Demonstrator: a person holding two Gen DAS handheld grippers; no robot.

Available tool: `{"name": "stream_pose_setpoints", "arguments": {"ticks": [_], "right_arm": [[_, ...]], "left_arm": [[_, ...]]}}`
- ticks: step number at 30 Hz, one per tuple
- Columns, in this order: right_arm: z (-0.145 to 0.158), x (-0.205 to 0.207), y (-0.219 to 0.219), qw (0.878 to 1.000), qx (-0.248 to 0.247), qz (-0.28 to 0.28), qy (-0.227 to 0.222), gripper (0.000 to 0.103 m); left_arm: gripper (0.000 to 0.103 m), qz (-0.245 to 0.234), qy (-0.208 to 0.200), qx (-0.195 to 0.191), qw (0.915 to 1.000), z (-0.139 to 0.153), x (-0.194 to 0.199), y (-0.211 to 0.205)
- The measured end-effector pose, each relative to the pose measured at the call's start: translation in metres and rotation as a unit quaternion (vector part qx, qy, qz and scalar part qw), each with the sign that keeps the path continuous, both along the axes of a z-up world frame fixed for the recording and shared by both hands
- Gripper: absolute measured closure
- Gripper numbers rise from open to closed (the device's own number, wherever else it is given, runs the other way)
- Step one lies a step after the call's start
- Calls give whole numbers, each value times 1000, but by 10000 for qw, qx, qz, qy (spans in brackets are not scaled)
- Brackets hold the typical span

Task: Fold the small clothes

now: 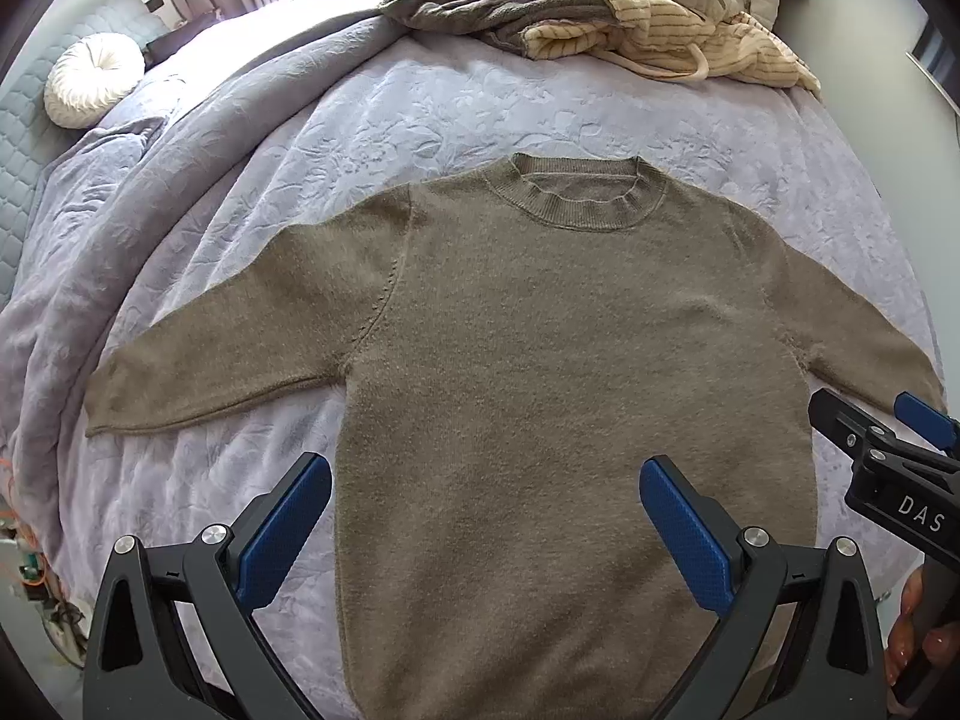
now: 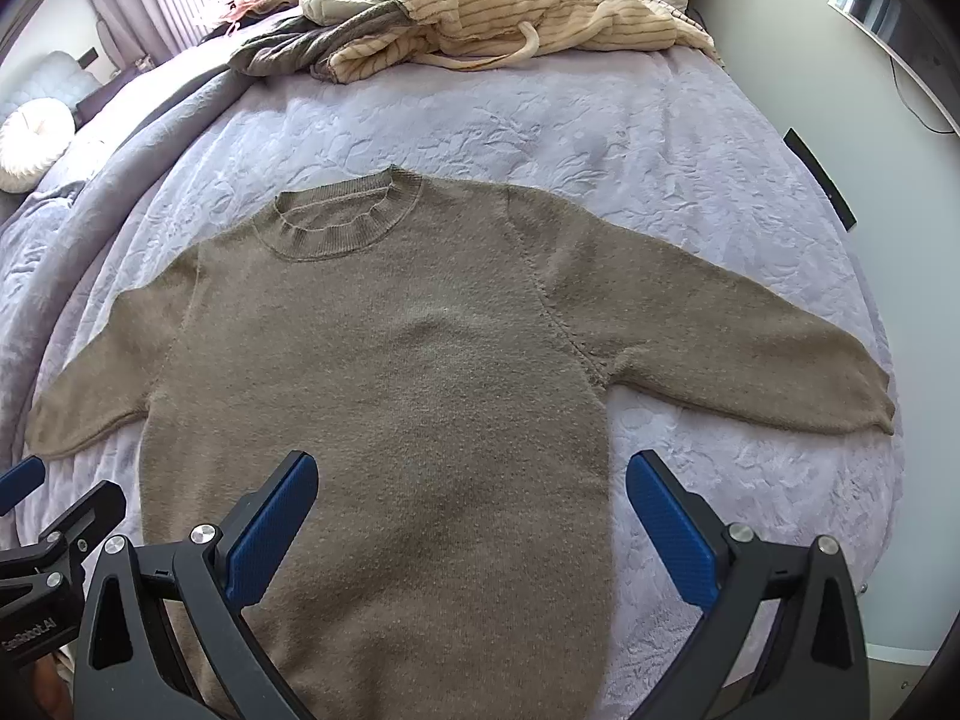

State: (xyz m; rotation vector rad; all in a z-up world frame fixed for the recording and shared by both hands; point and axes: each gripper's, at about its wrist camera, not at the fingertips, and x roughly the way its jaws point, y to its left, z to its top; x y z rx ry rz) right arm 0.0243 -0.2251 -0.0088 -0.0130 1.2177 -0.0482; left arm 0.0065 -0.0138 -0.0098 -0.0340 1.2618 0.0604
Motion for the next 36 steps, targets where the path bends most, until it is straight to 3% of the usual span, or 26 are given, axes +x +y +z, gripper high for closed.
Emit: {"name": "stream_pose_setpoints", "arguments": {"ticks": [17, 36], "right_arm": [[-24, 22, -13, 9991, 257, 153, 285, 1], [-39, 35, -41, 9954, 372, 679, 556, 1]], "left_arm": [[0, 282, 268, 222, 9990, -13, 15, -15], [0, 1064, 450, 327, 9928, -17, 1, -43]]}}
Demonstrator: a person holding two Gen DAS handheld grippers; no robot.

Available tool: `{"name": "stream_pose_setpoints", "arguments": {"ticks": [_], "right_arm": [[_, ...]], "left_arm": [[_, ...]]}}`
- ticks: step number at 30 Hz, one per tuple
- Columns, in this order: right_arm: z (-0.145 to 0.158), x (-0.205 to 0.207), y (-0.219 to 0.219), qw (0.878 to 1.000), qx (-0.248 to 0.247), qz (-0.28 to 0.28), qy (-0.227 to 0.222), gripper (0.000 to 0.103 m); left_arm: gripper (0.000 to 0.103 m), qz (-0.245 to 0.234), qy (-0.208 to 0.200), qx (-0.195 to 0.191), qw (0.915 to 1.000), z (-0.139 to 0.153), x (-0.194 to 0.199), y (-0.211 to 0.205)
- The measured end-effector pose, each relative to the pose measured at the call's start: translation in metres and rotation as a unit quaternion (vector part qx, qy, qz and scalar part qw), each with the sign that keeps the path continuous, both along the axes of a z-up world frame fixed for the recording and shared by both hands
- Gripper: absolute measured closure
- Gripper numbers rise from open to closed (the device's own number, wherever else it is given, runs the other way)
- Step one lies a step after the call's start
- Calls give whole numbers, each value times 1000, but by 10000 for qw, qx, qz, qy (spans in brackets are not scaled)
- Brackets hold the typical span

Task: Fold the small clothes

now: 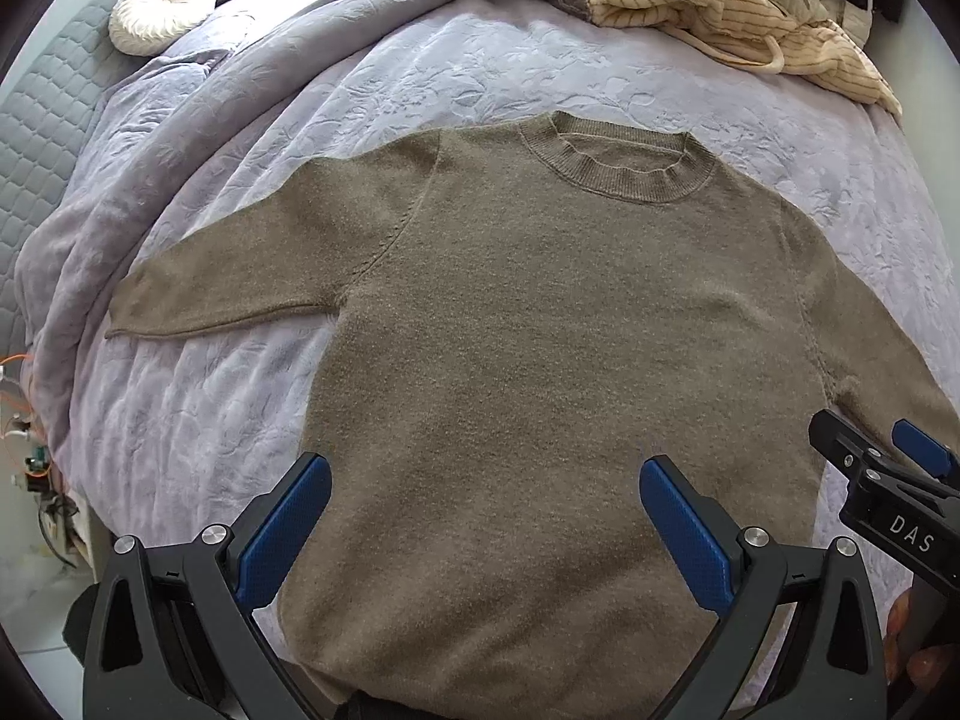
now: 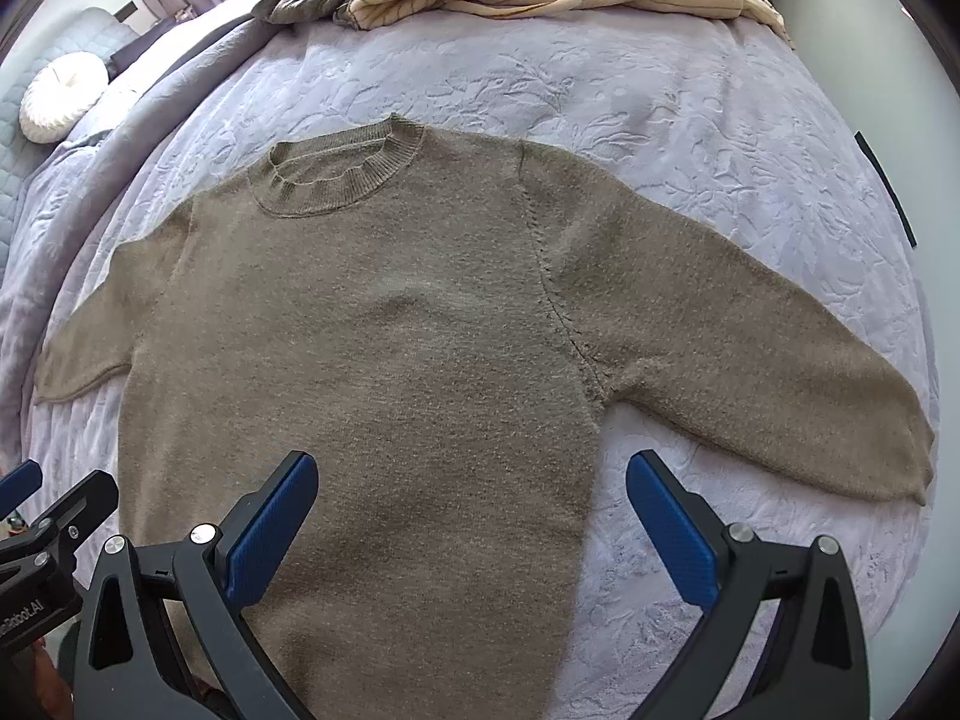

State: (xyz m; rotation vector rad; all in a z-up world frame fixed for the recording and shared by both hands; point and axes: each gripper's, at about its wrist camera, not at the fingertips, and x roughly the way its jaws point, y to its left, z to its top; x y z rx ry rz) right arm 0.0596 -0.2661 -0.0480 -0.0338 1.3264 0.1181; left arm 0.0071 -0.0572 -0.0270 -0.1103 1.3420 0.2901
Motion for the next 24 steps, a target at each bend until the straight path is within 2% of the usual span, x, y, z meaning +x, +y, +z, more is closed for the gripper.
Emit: {"name": "stream_pose_setpoints", "arguments": {"ticks": [8, 14, 24], "right_arm": [[1, 1, -4, 10000, -32, -29, 16, 1], [-2, 2, -3, 9998, -119, -168, 47, 1], [-2, -8, 10, 9985, -290, -459, 63, 1]], "left_arm": [[0, 83, -43, -80, 9999, 2, 0, 5], [0, -46, -9, -166, 9999, -4, 5, 9], [0, -470, 140, -660, 9966, -31, 17, 26]]}}
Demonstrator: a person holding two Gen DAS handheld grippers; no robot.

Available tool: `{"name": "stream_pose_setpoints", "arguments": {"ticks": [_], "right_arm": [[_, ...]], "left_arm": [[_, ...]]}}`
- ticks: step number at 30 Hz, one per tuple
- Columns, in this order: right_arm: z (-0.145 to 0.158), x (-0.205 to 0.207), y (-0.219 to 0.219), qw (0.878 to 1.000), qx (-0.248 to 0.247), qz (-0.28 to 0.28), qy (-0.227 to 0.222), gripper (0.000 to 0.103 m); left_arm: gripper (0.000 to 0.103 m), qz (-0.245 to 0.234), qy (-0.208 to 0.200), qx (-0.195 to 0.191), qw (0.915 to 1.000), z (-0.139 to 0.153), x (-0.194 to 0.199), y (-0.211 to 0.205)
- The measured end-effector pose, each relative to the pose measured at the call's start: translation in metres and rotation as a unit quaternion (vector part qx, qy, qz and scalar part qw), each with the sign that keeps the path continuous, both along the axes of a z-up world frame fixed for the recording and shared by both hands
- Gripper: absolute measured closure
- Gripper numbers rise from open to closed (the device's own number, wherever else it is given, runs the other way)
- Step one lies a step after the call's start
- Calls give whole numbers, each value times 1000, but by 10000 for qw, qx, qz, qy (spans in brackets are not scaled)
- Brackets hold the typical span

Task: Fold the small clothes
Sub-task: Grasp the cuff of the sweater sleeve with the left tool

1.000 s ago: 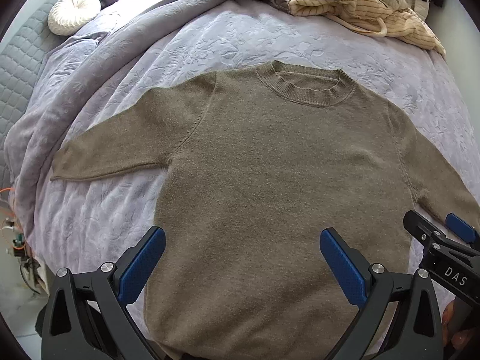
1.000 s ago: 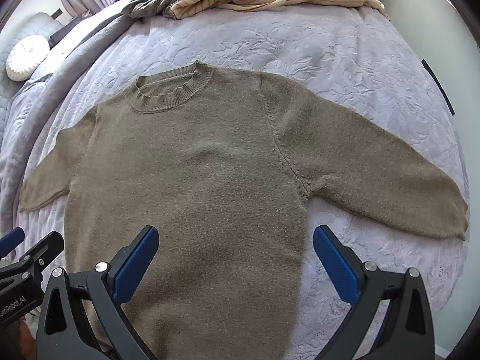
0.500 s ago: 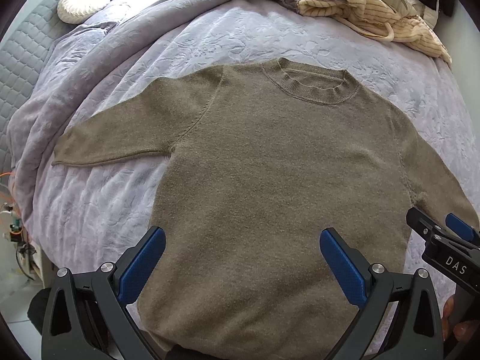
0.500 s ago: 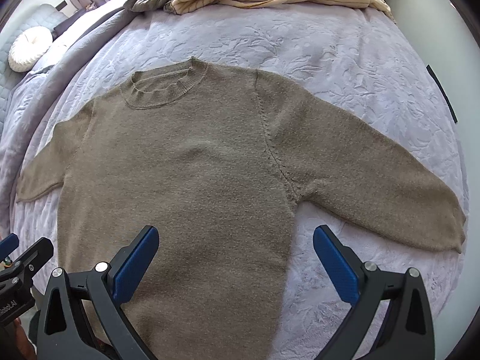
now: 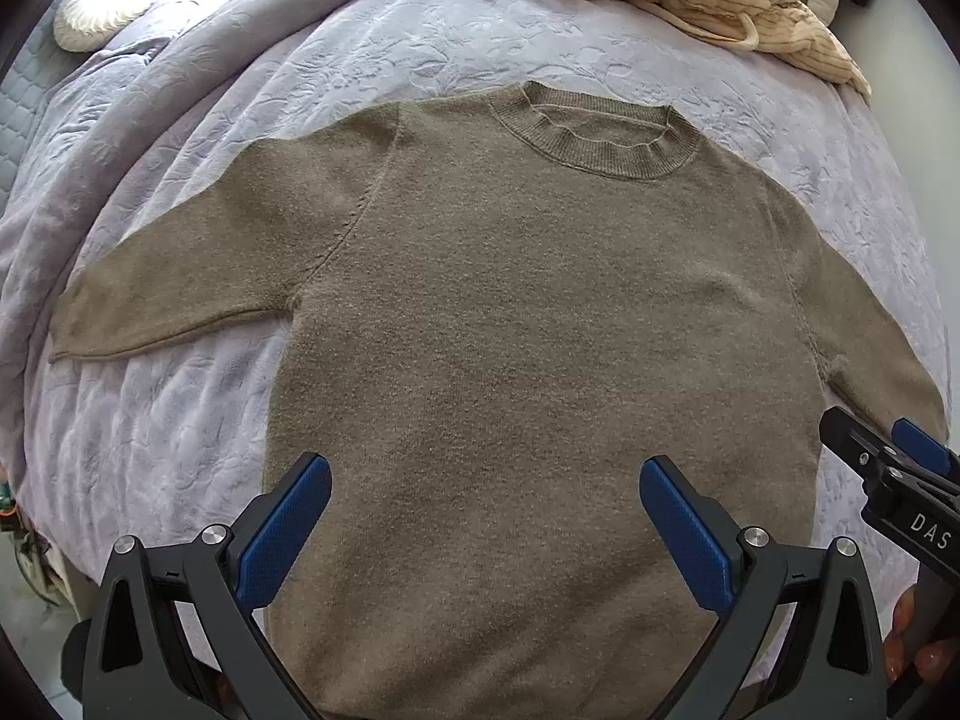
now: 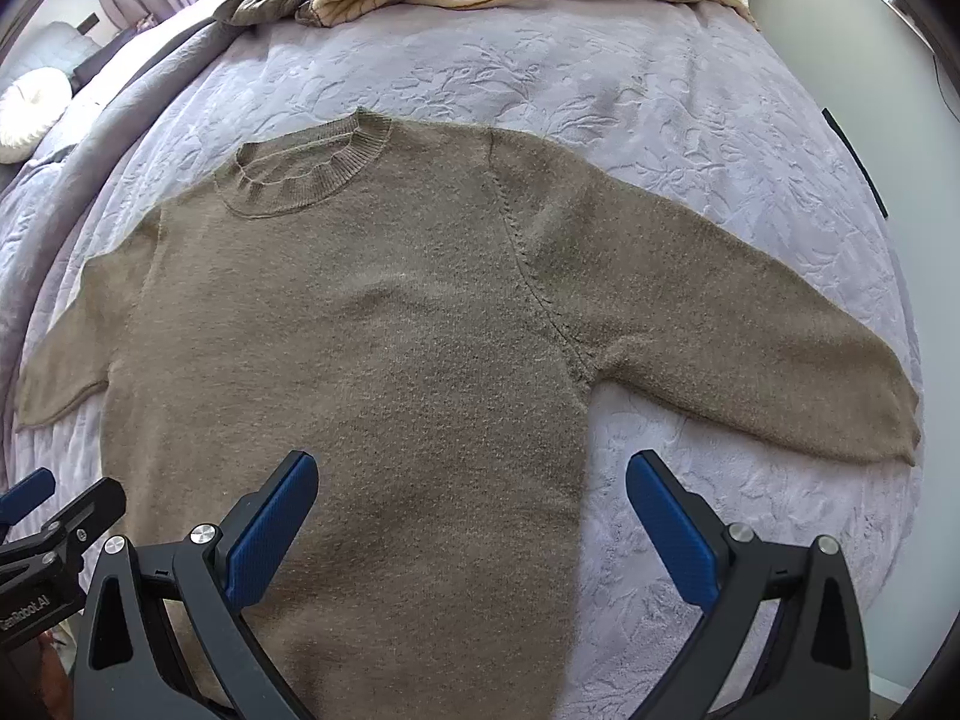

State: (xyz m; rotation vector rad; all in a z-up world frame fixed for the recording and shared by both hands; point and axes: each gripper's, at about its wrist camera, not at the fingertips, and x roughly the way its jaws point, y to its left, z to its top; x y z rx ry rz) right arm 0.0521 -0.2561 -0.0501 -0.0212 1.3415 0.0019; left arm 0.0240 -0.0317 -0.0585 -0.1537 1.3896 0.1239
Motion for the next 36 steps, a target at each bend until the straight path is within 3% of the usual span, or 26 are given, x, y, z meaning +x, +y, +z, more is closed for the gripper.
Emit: {"name": "stream_pose_setpoints", "arguments": {"ticks": [7, 13, 17, 20, 23, 25, 27, 29, 31, 32, 33, 34, 36], "right_arm": [[-5, -14, 32, 9997, -175, -26, 172, 1], [-5, -29, 87, 9987, -124, 448, 225, 1], [-8, -34, 125, 9965, -78, 778, 284, 1], [-11, -39, 150, 9943, -81, 1002, 364, 1], [-14, -42, 169, 9922, -95, 1173, 417, 1], [-15, -45, 178, 9907, -96, 1280, 460, 1], [-17, -48, 185, 9891, -101, 1374, 510, 1], [-19, -49, 191, 9878, -122, 1450, 551, 1], [-20, -49, 195, 9869, -134, 1501, 581, 1], [-19, -50, 196, 9866, -130, 1518, 583, 1], [-19, -50, 196, 9864, -117, 1533, 581, 1], [-18, -51, 197, 9862, -107, 1544, 581, 1], [-16, -51, 195, 9860, -93, 1560, 575, 1]], "left_arm": [[0, 141, 1, -320, 9994, -21, 3, 48], [0, 1029, -103, -515, 9933, -49, -6, 153], [0, 1927, -147, -511, 9798, -74, -19, 243], [0, 2722, -178, -679, 9597, -96, -33, 308], [0, 3477, -279, -1236, 9290, -120, -45, 360], [0, 3875, -494, -1729, 9042, -129, -51, 381], [1, 4127, -749, -1945, 8867, -130, -54, 392], [10, 4277, -920, -1950, 8778, -129, -55, 397], [46, 4385, -958, -1822, 8748, -126, -56, 398], [58, 4372, -1043, -1844, 8741, -126, -56, 399], [82, 4299, -1201, -1948, 8734, -126, -57, 399], [91, 4229, -1341, -2098, 8713, -121, -56, 404], [91, 4163, -1567, -2059, 8717, -113, -56, 403]]}}
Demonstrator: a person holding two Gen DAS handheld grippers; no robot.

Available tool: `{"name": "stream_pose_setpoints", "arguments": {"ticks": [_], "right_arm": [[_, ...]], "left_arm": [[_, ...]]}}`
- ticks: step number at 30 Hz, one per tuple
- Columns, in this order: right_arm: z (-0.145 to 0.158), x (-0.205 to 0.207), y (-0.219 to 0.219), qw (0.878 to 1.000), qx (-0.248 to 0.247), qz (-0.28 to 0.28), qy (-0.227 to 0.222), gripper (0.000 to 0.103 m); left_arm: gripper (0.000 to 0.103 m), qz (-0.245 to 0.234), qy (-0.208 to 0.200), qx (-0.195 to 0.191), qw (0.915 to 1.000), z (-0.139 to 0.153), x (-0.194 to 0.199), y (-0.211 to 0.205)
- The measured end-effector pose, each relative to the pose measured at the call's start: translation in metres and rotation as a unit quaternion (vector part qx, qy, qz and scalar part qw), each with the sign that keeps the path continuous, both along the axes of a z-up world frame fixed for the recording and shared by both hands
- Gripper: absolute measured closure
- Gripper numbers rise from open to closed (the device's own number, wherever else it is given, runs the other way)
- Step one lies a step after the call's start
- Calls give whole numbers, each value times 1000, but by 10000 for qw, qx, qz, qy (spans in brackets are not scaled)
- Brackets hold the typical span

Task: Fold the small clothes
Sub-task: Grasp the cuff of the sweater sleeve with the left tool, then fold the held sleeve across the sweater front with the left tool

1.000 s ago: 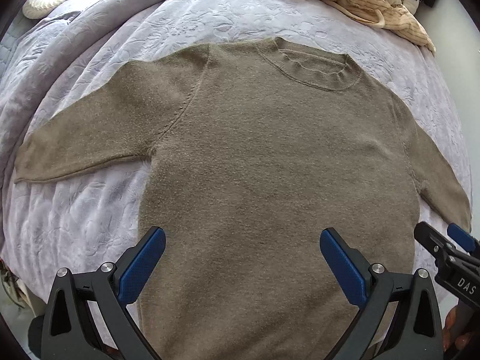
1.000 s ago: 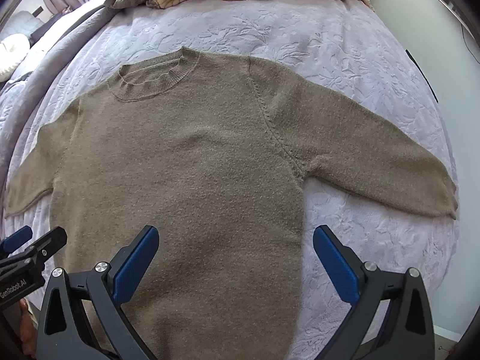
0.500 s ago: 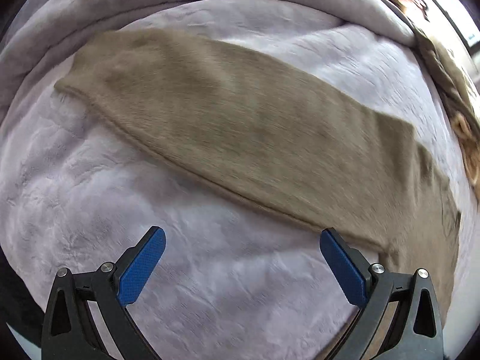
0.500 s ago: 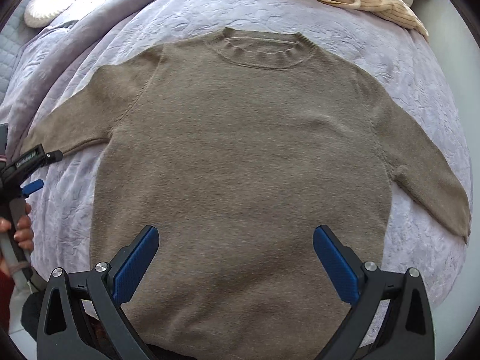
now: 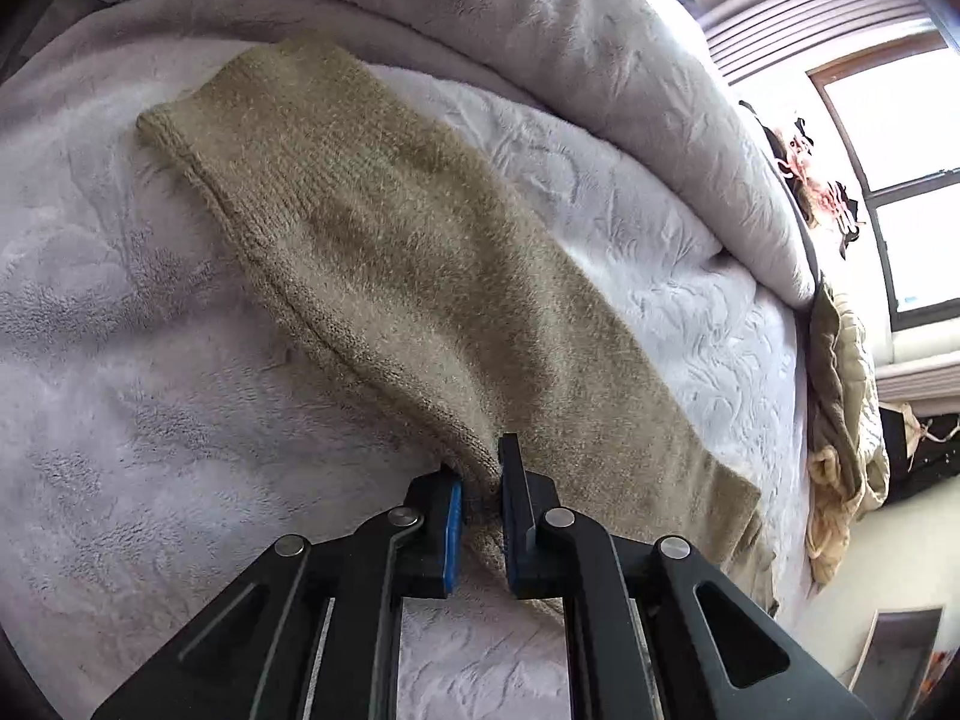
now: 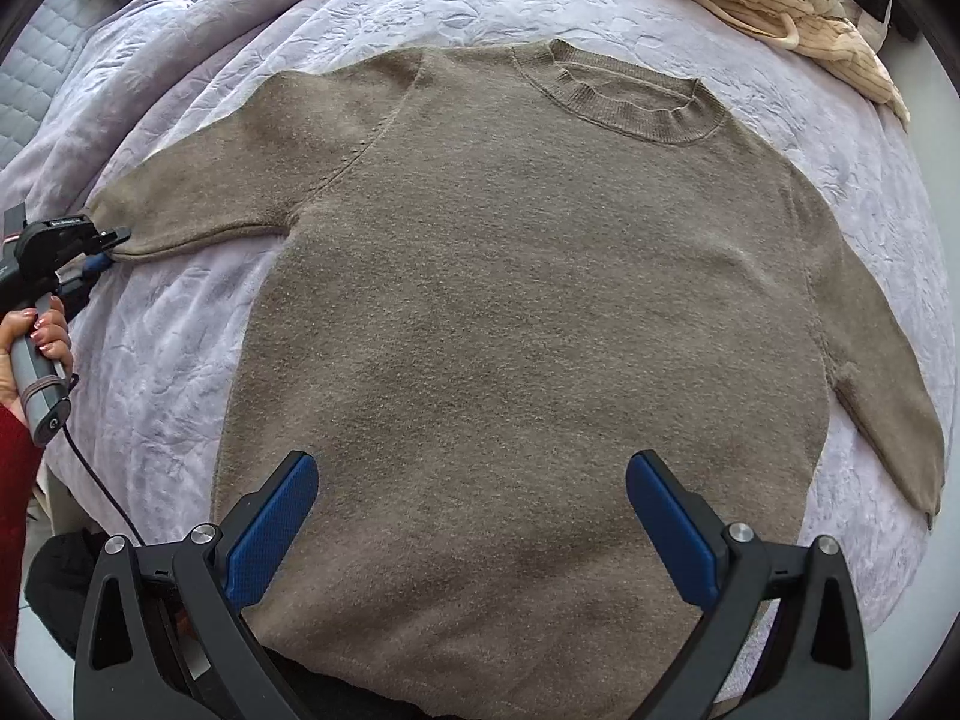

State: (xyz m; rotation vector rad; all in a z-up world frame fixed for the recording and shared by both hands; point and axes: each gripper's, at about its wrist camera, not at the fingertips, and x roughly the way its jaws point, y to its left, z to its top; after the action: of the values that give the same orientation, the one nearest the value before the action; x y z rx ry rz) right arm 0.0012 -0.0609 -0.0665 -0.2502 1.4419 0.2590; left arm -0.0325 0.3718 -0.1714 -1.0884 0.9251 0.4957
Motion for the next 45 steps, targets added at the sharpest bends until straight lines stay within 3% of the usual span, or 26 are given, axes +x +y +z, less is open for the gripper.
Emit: {"name": "stream_pose_setpoints", "arguments": {"ticks": [5, 7, 11, 14, 19, 25, 29, 34, 40, 42, 45], "right_arm": [[1, 1, -10, 9999, 62, -82, 14, 1], [2, 2, -17, 9999, 89, -143, 12, 1], [6, 3, -36, 9993, 151, -332, -21, 1], [8, 5, -55, 9983, 204, -543, -46, 1], [10, 6, -93, 9952, 245, -942, -87, 1], [6, 2, -143, 9894, 229, -1429, -60, 1], [-2, 0, -170, 9855, 179, -1688, 0, 1], [-11, 0, -188, 9832, 127, -1817, 100, 1], [-12, 14, -189, 9864, 74, -1639, -44, 1], [-9, 23, -179, 9894, 20, -1440, -183, 1], [-1, 38, -154, 9945, -147, -892, -531, 1]], "left_arm": [[91, -432, -343, 737, 9957, 43, 16, -21], [96, -812, -524, 1082, 9894, 66, 31, -39], [96, -1535, -939, 1495, 9723, 109, 54, -87], [96, -2189, -1260, 1641, 9536, 134, 79, -137], [96, -3401, -1530, 1708, 9120, 147, 121, -245], [96, -4572, -1185, 1561, 8675, 107, 139, -359], [96, -4981, -810, 1677, 8469, 76, 138, -403], [96, -5048, -271, 1942, 8407, 58, 136, -413], [96, -5005, -286, 2155, 8380, 85, 118, -399], [96, -4912, -357, 2246, 8408, 97, 110, -383], [95, -4612, -281, 2303, 8564, 107, 106, -341]]}}
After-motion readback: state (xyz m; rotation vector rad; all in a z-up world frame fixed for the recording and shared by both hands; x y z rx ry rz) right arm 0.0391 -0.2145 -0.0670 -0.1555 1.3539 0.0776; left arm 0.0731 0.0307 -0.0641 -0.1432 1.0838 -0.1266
